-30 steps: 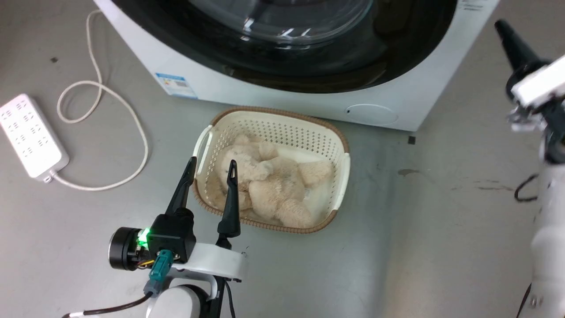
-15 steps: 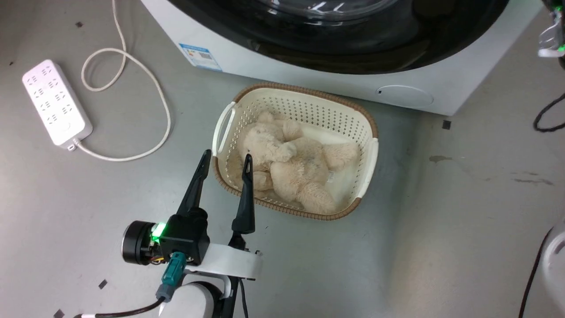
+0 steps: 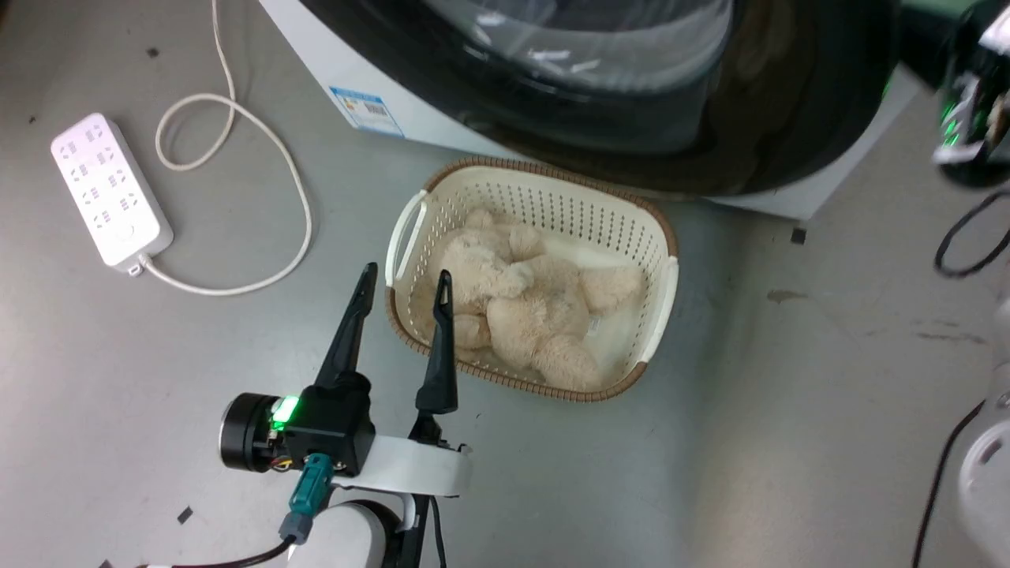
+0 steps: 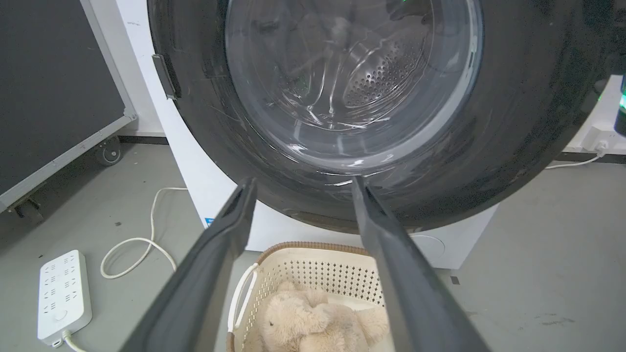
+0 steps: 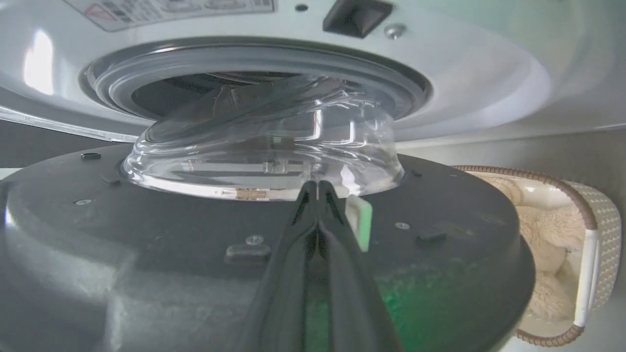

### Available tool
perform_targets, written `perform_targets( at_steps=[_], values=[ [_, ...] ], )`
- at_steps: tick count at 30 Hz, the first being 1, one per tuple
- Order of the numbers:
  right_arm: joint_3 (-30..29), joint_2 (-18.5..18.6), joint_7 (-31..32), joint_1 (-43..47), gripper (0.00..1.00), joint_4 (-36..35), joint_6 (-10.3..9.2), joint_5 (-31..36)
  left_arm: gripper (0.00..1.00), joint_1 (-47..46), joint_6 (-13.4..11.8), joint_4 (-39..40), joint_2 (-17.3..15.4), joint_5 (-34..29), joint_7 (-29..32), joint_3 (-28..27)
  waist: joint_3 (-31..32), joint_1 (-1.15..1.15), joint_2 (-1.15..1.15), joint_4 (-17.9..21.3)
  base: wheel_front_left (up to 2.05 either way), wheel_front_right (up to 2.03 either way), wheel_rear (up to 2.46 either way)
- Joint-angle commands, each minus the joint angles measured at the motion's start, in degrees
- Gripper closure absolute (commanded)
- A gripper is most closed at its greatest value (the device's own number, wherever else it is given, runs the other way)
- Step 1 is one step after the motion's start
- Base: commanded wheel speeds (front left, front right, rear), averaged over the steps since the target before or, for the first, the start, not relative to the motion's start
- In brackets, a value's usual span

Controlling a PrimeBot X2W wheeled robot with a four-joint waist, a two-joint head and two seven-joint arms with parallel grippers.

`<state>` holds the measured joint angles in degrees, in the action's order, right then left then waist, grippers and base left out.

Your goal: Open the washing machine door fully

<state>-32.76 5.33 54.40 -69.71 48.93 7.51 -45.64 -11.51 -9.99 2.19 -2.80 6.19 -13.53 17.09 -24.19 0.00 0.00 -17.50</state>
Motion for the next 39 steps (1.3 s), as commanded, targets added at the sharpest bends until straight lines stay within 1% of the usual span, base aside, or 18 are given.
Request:
perform_targets(
  at_steps=[1, 2, 3, 6, 7, 9, 12, 15, 16, 18, 21, 25, 29, 30, 31, 33, 36, 39],
  values=[
    [-0.5, -0.8, 1.0, 0.6, 1.0, 0.5, -0.01, -1.1, 0.0, -0.5, -0.2, 0.0, -0.1, -0.2, -0.5, -0.1, 0.8, 0.0, 0.0, 0.2, 0.0, 0.0, 0.0],
    [-1.0, -1.1, 2.1, 1.5, 1.0, 0.2, -0.02, -1.5, 0.0, -0.4, -0.1, -0.1, -0.1, -0.2, -0.7, -0.3, 1.4, 0.0, 0.0, 0.3, 0.0, 0.0, 0.0],
    [-2.1, -1.9, 5.8, 4.0, 1.0, -0.5, -0.02, -2.9, 0.0, 0.0, 0.2, -0.5, -0.1, -0.5, -1.0, -0.6, 3.2, 0.0, 0.0, 0.5, 0.0, 0.0, 0.0],
    [-2.5, -2.4, 10.1, 6.3, 1.0, -1.3, -0.02, -5.2, 0.0, 0.6, 0.6, -0.9, -0.1, -0.7, -1.4, -0.7, 4.9, 0.0, 0.0, 0.6, 0.0, 0.0, 0.0],
    [-2.0, -2.4, 11.6, 7.0, 1.0, -0.8, -0.02, -6.8, 0.0, 0.9, 0.7, -1.1, -0.1, -0.7, -1.5, -0.6, 5.5, 0.0, 0.0, 0.6, 0.0, 0.0, 0.0],
    [0.8, -2.4, 13.0, 9.0, 1.0, -0.3, -0.02, -10.0, 0.0, 1.6, 1.1, -1.6, -0.1, -0.9, -1.5, -0.9, 7.0, 0.0, 0.0, 0.9, 0.0, 0.0, 0.0],
    [8.0, -2.4, 13.3, 12.9, 1.0, -2.1, -0.02, -14.9, 0.0, 2.9, 1.7, -2.1, -0.1, -1.4, -1.5, -1.5, 8.9, 0.0, 0.0, 1.3, 0.0, 0.0, 0.0],
    [15.4, -2.4, 12.5, 17.6, 1.0, -4.0, -0.02, -22.2, 0.0, 4.3, 2.2, -2.6, -0.1, -1.7, -1.5, -2.5, 10.7, 0.0, 0.0, 1.7, 0.0, 0.0, 0.0],
    [24.3, -2.4, 10.8, 22.4, 1.0, -7.2, -0.02, -28.6, 0.0, 5.3, 2.9, -3.0, -0.1, -2.0, -1.5, -3.3, 12.1, 0.0, 0.0, 1.8, 0.0, 0.0, 0.0],
    [30.8, -2.4, 9.3, 26.3, 1.0, -10.8, -0.02, -31.9, 0.0, 6.1, 3.4, -4.0, -0.2, -2.2, -1.5, -3.5, 12.8, 0.0, 0.0, 1.9, 0.0, 0.0, 0.0],
    [38.6, -2.4, 5.6, 31.5, 1.0, -14.8, -0.02, -36.9, 0.0, 6.8, 4.0, -5.2, -0.2, -2.2, -1.5, -3.9, 13.5, 0.0, 0.0, 1.8, 0.0, 0.0, 0.0],
    [46.0, -2.4, 0.8, 35.3, 1.0, -18.1, -0.02, -40.8, 0.0, 7.6, 4.7, -5.7, -0.2, -2.4, -1.5, -4.2, 14.0, 0.0, 0.0, 1.5, 0.0, 0.0, 0.0],
    [49.2, -2.5, -2.5, 36.4, 1.0, -19.0, -0.02, -42.3, 0.0, 8.0, 5.0, -5.8, -0.2, -2.5, -1.5, -4.6, 14.3, 0.0, 0.0, 1.4, 0.0, 0.0, 0.0],
    [49.3, -2.5, -3.8, 36.5, 0.76, -19.3, -0.02, -41.8, 0.0, 8.1, 5.1, -5.7, -0.2, -2.5, -1.5, -4.8, 14.3, 0.0, 0.0, 1.5, 0.0, 0.0, 0.0],
    [49.1, -2.5, -5.0, 36.5, 0.0, -19.5, -0.02, -41.2, 0.0, 8.2, 5.1, -5.7, -0.2, -2.5, -1.5, -5.0, 14.5, 0.0, 0.0, 1.6, 0.0, 0.0, 0.0],
    [48.3, -2.1, -7.1, 36.9, 0.0, -20.3, -0.02, -40.0, 0.0, 8.3, 5.1, -5.6, -0.2, -2.3, -1.5, -5.3, 14.9, 0.0, 0.0, 1.9, 0.0, 0.0, 0.0],
    [46.4, 0.2, -11.8, 37.9, 0.0, -23.7, -0.02, -36.7, 0.0, 8.6, 5.1, -5.5, -0.1, -1.8, -1.5, -6.0, 15.8, 0.0, 0.0, 2.8, 0.0, 0.0, 0.0],
    [45.1, 3.7, -19.6, 39.8, 0.0, -29.8, -0.02, -30.2, 0.0, 8.9, 5.3, -5.5, -0.1, -1.2, -1.5, -6.9, 17.1, 0.0, 0.0, 4.0, 0.0, 0.0, 0.0]
  ],
)
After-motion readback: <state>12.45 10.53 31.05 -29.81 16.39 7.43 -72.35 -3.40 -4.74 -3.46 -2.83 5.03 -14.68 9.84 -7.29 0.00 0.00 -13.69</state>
